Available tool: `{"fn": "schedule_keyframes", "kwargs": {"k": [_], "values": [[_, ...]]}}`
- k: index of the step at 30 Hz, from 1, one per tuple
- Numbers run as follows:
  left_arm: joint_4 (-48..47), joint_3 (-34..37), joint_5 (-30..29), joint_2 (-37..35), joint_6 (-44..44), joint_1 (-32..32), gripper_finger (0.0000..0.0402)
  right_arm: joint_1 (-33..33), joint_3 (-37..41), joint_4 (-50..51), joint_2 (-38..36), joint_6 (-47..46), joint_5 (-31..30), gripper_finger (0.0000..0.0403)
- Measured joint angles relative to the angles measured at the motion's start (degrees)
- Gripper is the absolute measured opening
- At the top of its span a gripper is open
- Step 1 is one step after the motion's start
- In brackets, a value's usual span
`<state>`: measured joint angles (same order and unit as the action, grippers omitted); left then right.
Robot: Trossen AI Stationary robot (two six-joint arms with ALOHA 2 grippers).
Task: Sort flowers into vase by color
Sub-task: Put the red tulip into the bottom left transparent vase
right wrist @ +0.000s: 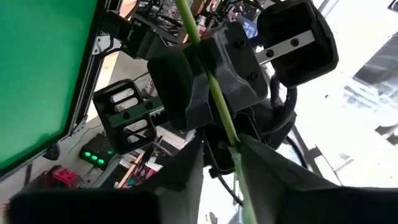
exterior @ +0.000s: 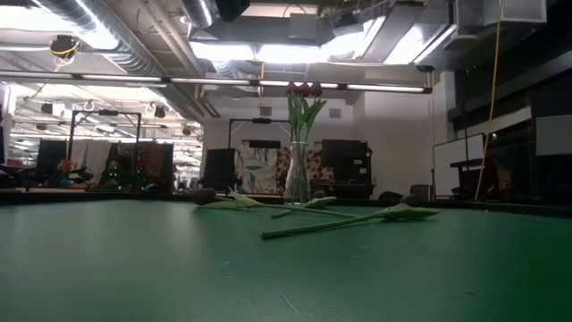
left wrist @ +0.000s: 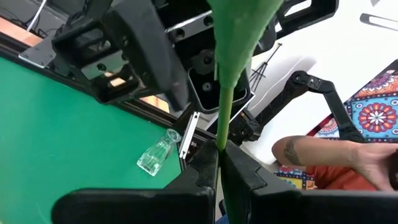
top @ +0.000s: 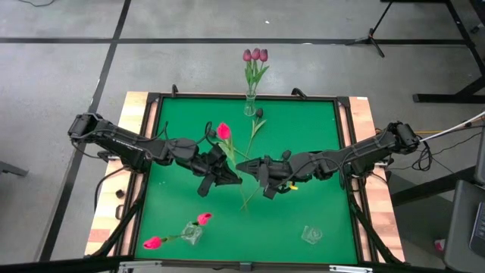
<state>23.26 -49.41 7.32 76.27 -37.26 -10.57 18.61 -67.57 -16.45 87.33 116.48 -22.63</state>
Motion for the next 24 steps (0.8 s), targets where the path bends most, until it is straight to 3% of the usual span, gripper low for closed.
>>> {"fn": "schedule_keyframes", "kwargs": {"k": [6,13,16,20,24], "values": [[0.13,0.00,-1.07,-0.26,2.28,0.04,0.0005,0.21,0.00,0.00,0.00,-2.46,-9.97,0.0162],[-1.75,0.00,-2.41,-3.04,6.16,0.47,0.0005,0.16,0.00,-1.10,-0.61,-8.64,-17.00,0.0179],[-7.52,0.00,-3.29,-6.20,7.30,0.70,0.0005,0.22,0.00,-2.48,-1.29,-10.15,-20.25,0.0179],[-16.54,0.00,-8.68,-11.80,8.21,0.42,0.0005,0.17,0.04,-2.23,-3.41,-13.53,-25.94,0.0179],[-24.94,-0.02,-13.06,-17.59,8.93,-1.16,0.0005,0.17,0.04,2.88,-7.18,-21.97,-29.20,0.0179]]}}
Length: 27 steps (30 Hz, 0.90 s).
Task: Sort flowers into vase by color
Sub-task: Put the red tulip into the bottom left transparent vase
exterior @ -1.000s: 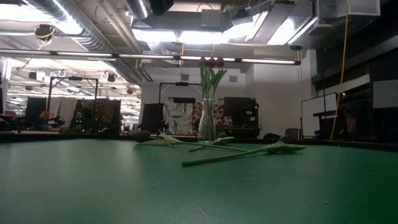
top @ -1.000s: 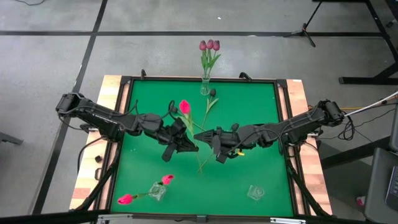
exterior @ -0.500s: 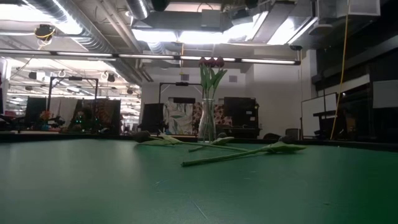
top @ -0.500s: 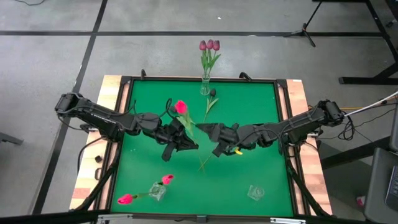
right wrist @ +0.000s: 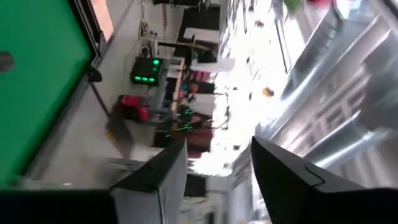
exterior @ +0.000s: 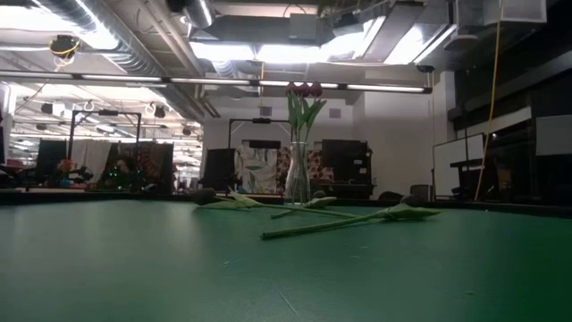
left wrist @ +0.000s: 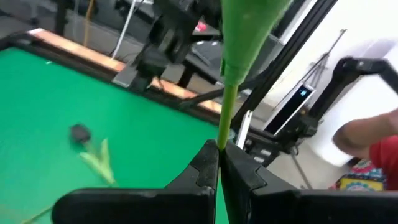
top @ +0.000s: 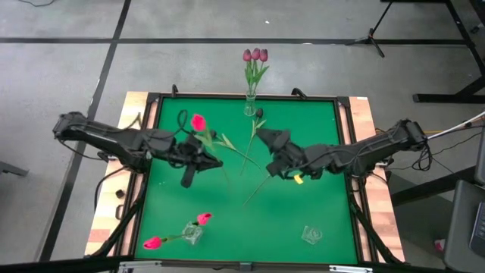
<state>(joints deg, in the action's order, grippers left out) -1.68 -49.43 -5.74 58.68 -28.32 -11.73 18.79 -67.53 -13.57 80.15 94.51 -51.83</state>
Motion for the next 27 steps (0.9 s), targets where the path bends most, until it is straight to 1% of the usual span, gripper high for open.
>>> {"fn": "schedule_keyframes", "kwargs": {"k": [3,6,8,11,13,15,17,19,21,27], "values": [[-5.60,0.00,-3.59,-4.28,-0.78,-2.25,0.0005,0.00,0.00,6.75,-4.41,-10.80,0.07,0.0179],[-10.60,0.00,-7.56,-7.46,-2.39,-5.69,0.0005,0.00,-0.02,15.91,-9.63,-23.18,1.83,0.0179],[-14.39,0.00,-9.13,-9.24,-3.74,-8.40,0.0005,0.00,-0.01,22.27,-13.41,-31.39,3.19,0.0179],[-17.08,0.00,-12.32,-10.61,-6.01,-12.79,0.0005,0.00,-0.04,29.08,-18.32,-42.29,4.01,0.0179],[-17.51,0.00,-13.98,-10.69,-6.09,-16.09,0.0005,0.00,-0.04,33.01,-20.79,-47.62,5.06,0.0179],[-18.04,0.00,-16.75,-10.69,-6.42,-19.37,0.0005,-0.02,-0.07,35.46,-22.64,-51.58,6.69,0.0179],[-18.76,0.00,-21.01,-10.49,-7.36,-22.58,0.0005,0.00,0.00,36.78,-23.73,-54.30,8.32,0.0179],[-19.55,0.00,-25.69,-10.17,-8.14,-25.71,0.0005,0.00,-0.02,37.26,-24.54,-56.18,9.11,0.0179],[-19.72,0.00,-29.20,-10.04,-9.67,-28.90,0.0005,0.00,-0.02,38.06,-24.73,-56.98,9.39,0.0179],[-20.02,0.00,-34.19,-9.95,-15.13,-37.24,0.0005,0.00,0.00,39.84,-24.16,-58.30,9.47,0.0179]]}}
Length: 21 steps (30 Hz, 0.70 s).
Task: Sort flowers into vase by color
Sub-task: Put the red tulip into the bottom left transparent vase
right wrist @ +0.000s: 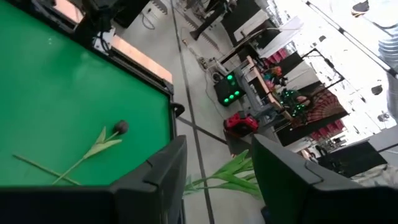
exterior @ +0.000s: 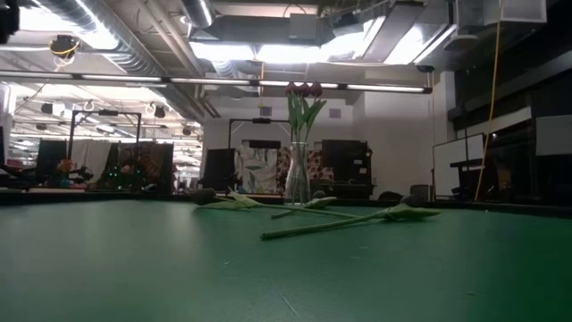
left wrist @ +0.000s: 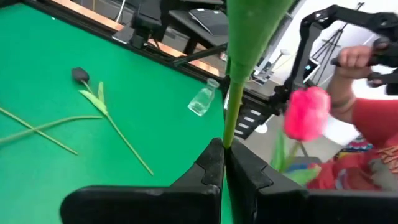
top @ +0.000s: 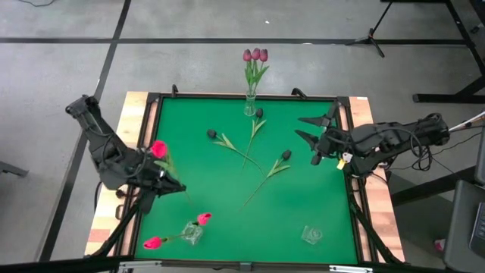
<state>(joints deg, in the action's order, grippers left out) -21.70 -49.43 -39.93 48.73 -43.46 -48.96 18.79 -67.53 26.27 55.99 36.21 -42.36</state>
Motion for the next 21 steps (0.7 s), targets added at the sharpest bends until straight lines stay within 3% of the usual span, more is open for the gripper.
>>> {"fn": "schedule_keyframes", "kwargs": {"k": [8,21], "values": [[-2.06,1.07,-9.41,1.31,-6.22,-8.82,0.0005,0.00,0.00,0.90,0.51,-2.12,2.48,0.0179],[1.18,2.77,-12.19,10.23,-16.47,-13.75,0.0005,0.00,0.00,0.69,0.53,-2.40,1.85,0.0179]]}}
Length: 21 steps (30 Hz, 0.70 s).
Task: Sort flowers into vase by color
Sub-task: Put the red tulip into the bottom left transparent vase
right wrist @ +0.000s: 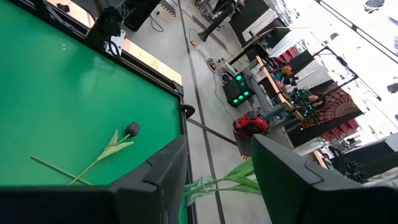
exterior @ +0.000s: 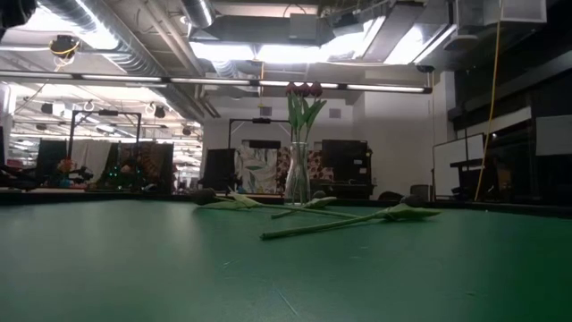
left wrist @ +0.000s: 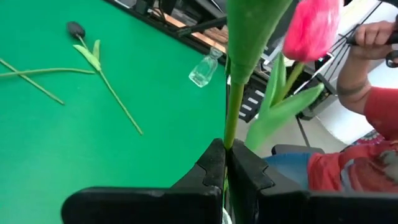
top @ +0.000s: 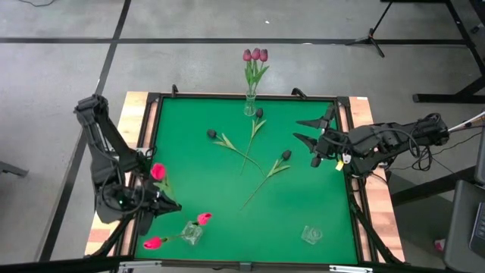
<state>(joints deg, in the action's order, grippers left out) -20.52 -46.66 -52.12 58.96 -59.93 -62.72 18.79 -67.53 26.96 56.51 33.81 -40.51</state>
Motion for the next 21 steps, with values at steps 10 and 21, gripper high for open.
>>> {"fn": "schedule_keyframes", "kwargs": {"k": [10,21], "values": [[0.48,0.00,-1.35,5.52,0.24,-0.13,0.0005,0.00,0.00,0.00,0.00,-0.29,0.02,0.0179],[1.23,0.00,-0.77,8.66,-0.07,-0.09,0.0005,0.00,0.00,0.00,0.00,-0.31,0.02,0.0179]]}}
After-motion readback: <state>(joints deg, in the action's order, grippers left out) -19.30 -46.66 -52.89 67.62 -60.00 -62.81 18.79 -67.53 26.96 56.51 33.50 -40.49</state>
